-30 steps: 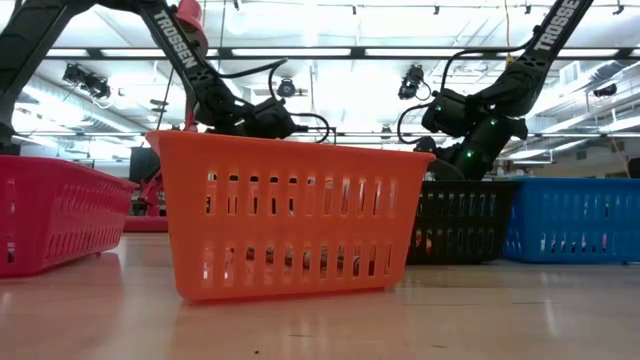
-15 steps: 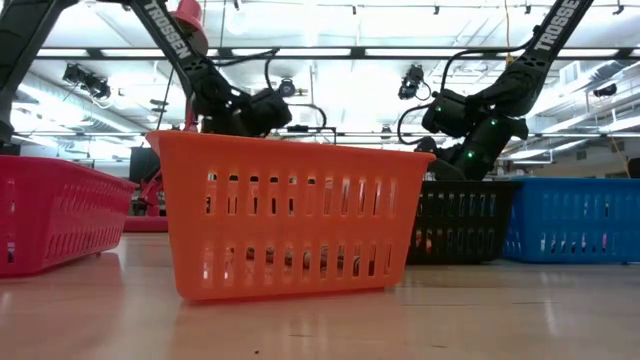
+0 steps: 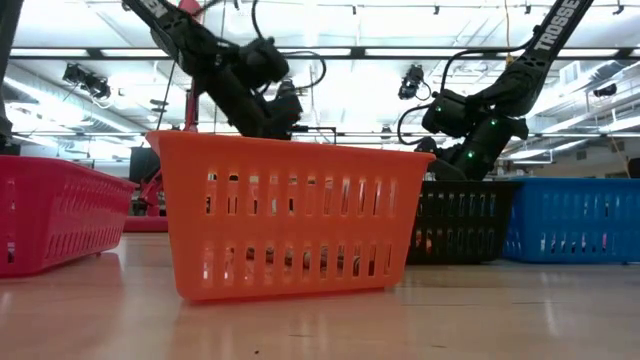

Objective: Sort crayons
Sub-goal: Put the black crayon into the blue bin

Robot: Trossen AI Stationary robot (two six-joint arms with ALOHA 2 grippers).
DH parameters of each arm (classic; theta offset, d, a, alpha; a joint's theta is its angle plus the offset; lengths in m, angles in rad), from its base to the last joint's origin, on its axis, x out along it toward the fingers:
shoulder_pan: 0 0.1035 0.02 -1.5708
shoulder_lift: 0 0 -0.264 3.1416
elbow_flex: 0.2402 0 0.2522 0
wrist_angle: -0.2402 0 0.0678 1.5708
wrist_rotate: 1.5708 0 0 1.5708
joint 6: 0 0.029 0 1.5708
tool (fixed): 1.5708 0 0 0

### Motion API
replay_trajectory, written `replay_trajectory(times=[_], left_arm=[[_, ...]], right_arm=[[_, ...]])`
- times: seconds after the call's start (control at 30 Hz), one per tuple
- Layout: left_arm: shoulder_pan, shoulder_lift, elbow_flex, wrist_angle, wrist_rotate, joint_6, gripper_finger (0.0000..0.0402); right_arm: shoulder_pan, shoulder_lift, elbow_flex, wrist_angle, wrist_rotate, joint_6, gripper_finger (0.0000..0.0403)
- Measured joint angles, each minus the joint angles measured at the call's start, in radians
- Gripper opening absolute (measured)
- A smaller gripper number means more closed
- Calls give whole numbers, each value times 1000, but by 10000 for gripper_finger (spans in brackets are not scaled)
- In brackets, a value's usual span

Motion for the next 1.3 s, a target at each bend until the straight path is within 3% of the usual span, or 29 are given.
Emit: replay_trajectory(times=[0.33,0.53,0.77,1.0,1.3], left_arm=[[-92,-76,1,2,-1,-43,29],[-108,-76,1,26,-4,-44,29],[-114,-76,1,163,-5,-32,29],[-156,-76,1,299,-5,35,29],[-228,-77,1,505,-4,112,30]], right_arm=[[0,-11,0,-6,-8,-2,89],[16,-108,-1,34,-81,-66,89],[105,-218,-69,335,-175,-99,89],[159,-278,-155,640,-175,-48,89],[221,-282,-167,801,-174,-32,89]])
